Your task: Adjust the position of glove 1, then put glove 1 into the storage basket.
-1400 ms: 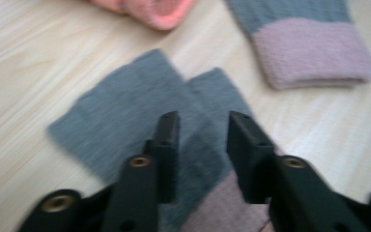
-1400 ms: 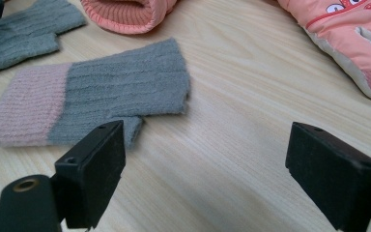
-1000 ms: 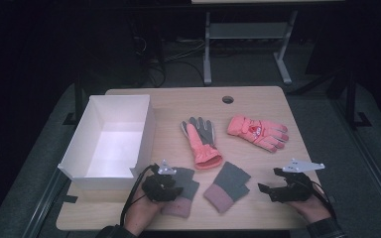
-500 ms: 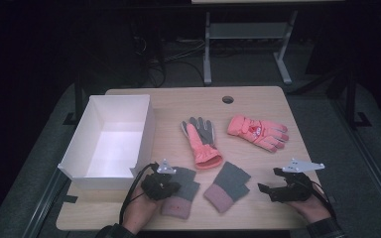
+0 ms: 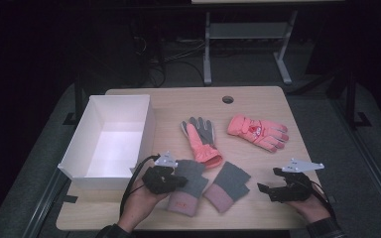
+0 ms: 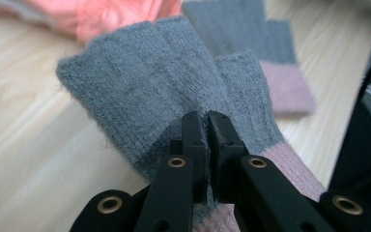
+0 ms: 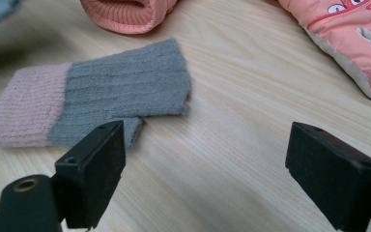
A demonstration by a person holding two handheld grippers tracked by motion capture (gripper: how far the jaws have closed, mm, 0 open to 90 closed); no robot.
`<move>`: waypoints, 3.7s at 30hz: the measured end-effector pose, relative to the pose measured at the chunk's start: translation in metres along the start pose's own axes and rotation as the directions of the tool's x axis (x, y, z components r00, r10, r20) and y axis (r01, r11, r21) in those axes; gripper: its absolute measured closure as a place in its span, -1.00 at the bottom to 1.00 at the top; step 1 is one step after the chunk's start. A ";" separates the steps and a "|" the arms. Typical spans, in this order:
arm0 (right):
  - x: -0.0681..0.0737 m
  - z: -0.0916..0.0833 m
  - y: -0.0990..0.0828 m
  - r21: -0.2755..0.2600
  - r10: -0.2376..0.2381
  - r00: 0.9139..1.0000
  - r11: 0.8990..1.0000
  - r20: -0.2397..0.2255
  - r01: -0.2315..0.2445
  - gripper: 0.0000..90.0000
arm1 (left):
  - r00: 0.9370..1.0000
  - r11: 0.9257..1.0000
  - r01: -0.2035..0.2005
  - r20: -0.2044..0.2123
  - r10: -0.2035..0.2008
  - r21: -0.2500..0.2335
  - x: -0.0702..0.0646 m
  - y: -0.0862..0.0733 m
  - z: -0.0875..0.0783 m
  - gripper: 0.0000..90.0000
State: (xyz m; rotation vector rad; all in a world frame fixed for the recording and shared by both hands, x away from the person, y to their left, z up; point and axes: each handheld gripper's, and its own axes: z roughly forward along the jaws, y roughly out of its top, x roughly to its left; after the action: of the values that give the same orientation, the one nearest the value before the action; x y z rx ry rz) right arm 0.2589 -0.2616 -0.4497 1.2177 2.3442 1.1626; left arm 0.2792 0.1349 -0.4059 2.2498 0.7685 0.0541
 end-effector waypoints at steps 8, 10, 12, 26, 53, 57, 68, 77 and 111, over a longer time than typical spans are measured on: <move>0.000 0.001 0.000 -0.001 -0.003 1.000 1.000 0.000 0.003 -0.69 | 0.995 0.997 -0.076 0.057 0.076 -0.015 -0.003 0.032 0.009 0.93; 0.000 0.001 0.000 -0.004 -0.006 1.000 1.000 -0.002 0.006 -0.69 | 0.994 0.996 -0.086 0.074 0.086 -0.013 -0.005 0.039 0.016 0.93; 0.000 0.001 0.000 -0.006 -0.007 1.000 1.000 -0.003 0.007 -0.69 | 0.990 0.994 -0.106 0.094 0.106 -0.007 -0.006 0.045 0.021 0.93; -0.003 0.001 0.001 -0.027 0.009 0.999 1.000 0.031 -0.008 -0.69 | 0.952 0.972 -0.235 0.208 0.224 0.029 -0.016 0.074 0.067 0.92; -0.005 -0.001 0.001 -0.031 0.021 0.999 0.999 0.034 -0.020 -0.69 | 0.937 0.957 -0.275 0.249 0.245 0.096 -0.019 0.077 0.108 0.41; -0.002 -0.001 0.003 -0.014 0.010 1.000 1.000 0.007 -0.010 -0.69 | 0.945 0.962 -0.263 0.222 0.241 0.077 -0.020 0.073 0.097 0.27; 0.008 0.004 0.005 0.008 -0.025 0.999 1.000 -0.038 0.026 -0.65 | 0.983 0.985 -0.148 0.125 0.136 0.090 -0.020 0.058 0.086 -0.52; 0.006 0.002 0.002 -0.002 -0.027 0.999 1.000 -0.024 0.027 -0.67 | 0.989 0.982 -0.135 0.081 0.125 0.129 -0.033 0.055 0.111 -0.70; 0.005 0.005 0.001 0.003 -0.026 1.000 1.000 -0.009 0.026 -0.70 | 0.971 0.986 -0.092 0.230 0.058 0.141 -0.025 0.052 0.124 0.49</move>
State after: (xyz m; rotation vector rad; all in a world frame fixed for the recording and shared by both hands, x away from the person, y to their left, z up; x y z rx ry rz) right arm 0.2591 -0.2543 -0.4518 1.1816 2.3626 1.1589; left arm 0.3168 0.0138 -0.4560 2.3756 0.5818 -0.2277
